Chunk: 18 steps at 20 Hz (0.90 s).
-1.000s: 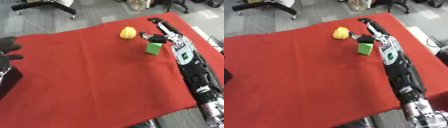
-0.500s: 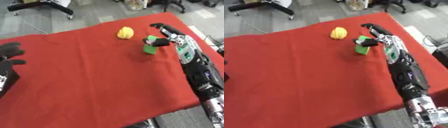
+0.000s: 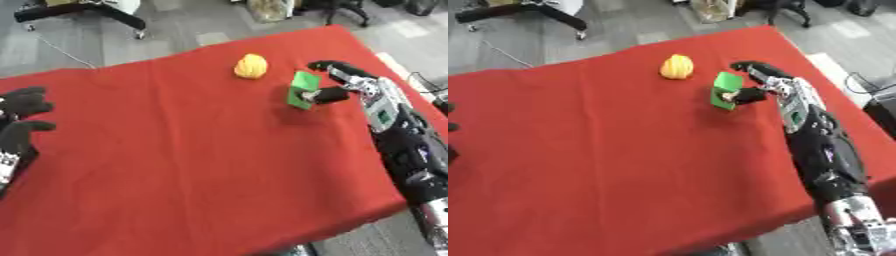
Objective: Pick up the objects with one hand, pass them to the other hand, and then place them into the box on the other side of the table.
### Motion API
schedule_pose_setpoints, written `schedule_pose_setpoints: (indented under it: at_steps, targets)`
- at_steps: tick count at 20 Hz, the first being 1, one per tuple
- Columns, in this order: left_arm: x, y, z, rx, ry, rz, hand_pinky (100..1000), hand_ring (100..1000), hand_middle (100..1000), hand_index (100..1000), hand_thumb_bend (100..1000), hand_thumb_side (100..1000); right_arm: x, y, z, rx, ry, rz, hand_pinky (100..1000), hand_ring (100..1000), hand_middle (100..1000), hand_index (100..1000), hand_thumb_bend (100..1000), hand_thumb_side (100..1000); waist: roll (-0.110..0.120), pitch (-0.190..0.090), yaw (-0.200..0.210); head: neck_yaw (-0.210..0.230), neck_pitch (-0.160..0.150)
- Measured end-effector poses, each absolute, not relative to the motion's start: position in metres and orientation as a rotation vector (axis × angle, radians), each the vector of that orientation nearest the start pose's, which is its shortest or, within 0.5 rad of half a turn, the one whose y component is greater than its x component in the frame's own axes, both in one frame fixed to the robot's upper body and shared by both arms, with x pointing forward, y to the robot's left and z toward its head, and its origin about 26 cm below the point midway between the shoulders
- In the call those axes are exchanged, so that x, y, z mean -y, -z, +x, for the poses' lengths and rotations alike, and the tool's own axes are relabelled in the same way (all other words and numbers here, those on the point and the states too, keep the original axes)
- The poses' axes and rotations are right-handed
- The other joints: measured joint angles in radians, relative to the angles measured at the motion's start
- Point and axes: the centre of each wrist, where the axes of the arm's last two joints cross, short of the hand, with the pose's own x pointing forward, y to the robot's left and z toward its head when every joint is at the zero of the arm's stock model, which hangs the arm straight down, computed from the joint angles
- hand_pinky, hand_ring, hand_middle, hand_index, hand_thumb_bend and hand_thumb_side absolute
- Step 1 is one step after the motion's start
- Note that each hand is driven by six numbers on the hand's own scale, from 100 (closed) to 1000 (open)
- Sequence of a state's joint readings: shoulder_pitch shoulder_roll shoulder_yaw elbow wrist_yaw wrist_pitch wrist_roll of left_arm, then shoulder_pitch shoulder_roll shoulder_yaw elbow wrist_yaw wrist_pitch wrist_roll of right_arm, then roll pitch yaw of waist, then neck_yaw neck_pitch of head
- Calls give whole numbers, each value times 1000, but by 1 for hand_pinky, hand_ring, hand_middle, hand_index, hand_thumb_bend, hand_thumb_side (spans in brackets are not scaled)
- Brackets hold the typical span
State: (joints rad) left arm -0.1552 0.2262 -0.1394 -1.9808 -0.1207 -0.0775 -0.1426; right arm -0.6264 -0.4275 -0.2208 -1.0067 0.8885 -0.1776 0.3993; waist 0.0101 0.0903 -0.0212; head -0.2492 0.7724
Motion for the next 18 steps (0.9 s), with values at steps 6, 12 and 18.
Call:
schedule_pose_setpoints:
  at_steps: [6, 12, 18]
  targets:
    - [-223, -139, 283, 2140, 594, 5, 713, 802, 821, 808, 290, 798, 387, -105, 420, 1323, -1026, -795, 872, 854, 570, 594, 150, 382, 0, 0, 3, 0, 0]
    - [-222, -134, 281, 2080, 572, 22, 706, 799, 817, 801, 249, 813, 364, -112, 417, 1580, -826, -849, 847, 826, 515, 518, 100, 341, 0, 0, 1, 10, 0]
    - [-211, -127, 290, 2008, 626, 168, 720, 824, 834, 839, 221, 689, 283, -150, 403, 1975, -599, -683, 832, 820, 518, 524, 100, 338, 0, 0, -9, 53, 0]
